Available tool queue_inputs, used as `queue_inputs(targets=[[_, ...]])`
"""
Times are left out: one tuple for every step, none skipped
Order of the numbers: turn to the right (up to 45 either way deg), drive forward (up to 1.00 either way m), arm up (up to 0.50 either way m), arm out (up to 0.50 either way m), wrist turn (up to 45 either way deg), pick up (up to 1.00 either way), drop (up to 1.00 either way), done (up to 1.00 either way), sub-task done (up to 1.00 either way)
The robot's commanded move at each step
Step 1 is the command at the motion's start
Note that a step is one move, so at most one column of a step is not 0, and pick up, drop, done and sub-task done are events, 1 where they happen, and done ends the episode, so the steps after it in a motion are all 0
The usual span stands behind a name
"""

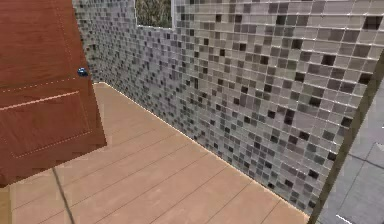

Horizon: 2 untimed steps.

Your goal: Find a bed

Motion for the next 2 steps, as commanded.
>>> queue_inputs(targets=[[0.0, 0.30, 0.00, 0.00, 0.0, 0.00, 0.00, 0.00, 0.00], [-45.0, 0.00, 0.00, 0.00, 0.0, 0.00, 0.00, 0.00, 0.00]])
